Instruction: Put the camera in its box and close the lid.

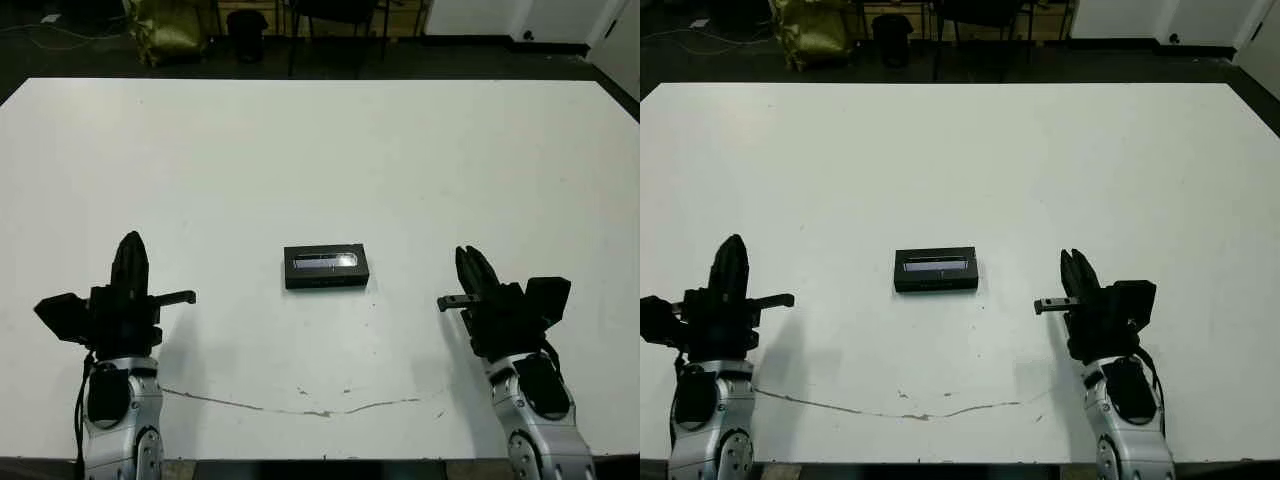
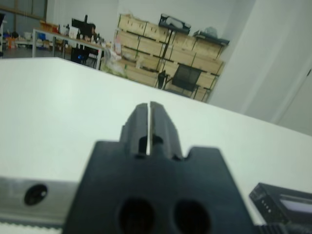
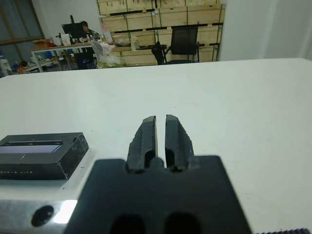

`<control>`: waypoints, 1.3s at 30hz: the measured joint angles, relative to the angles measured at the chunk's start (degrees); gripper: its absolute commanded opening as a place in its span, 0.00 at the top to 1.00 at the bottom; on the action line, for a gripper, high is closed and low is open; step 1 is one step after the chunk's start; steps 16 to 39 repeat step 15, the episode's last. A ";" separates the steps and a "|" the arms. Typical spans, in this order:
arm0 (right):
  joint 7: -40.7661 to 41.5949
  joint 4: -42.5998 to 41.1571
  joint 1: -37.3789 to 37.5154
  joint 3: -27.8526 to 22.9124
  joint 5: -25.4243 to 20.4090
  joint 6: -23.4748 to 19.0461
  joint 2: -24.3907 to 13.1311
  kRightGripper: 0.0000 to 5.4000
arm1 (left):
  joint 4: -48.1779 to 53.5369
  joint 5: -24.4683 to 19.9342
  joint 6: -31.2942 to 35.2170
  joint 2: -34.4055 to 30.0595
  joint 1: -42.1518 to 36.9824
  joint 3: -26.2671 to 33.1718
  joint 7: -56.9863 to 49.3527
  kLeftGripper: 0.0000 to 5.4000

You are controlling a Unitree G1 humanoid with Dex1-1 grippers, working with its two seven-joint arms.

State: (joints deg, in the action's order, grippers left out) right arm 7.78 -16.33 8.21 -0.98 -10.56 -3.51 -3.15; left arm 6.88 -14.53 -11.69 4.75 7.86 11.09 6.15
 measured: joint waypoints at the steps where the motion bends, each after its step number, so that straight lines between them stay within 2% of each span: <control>1: 0.01 0.00 -0.01 0.11 -0.01 0.00 0.11 1.00 | -0.09 0.14 0.01 -0.35 -0.27 -0.19 0.17 1.00; 10: 0.40 0.23 0.04 0.32 0.15 0.42 0.72 1.00 | 2.38 0.44 3.32 -4.65 -0.82 -2.06 2.65 1.00; 15: -0.90 -2.62 0.35 0.66 0.77 -3.26 0.79 1.00 | 4.50 0.24 6.31 -5.01 -0.64 -3.05 3.02 1.00; 39: -0.90 -2.62 0.35 0.66 0.77 -3.26 0.79 1.00 | 4.50 0.24 6.31 -5.01 -0.64 -3.05 3.02 1.00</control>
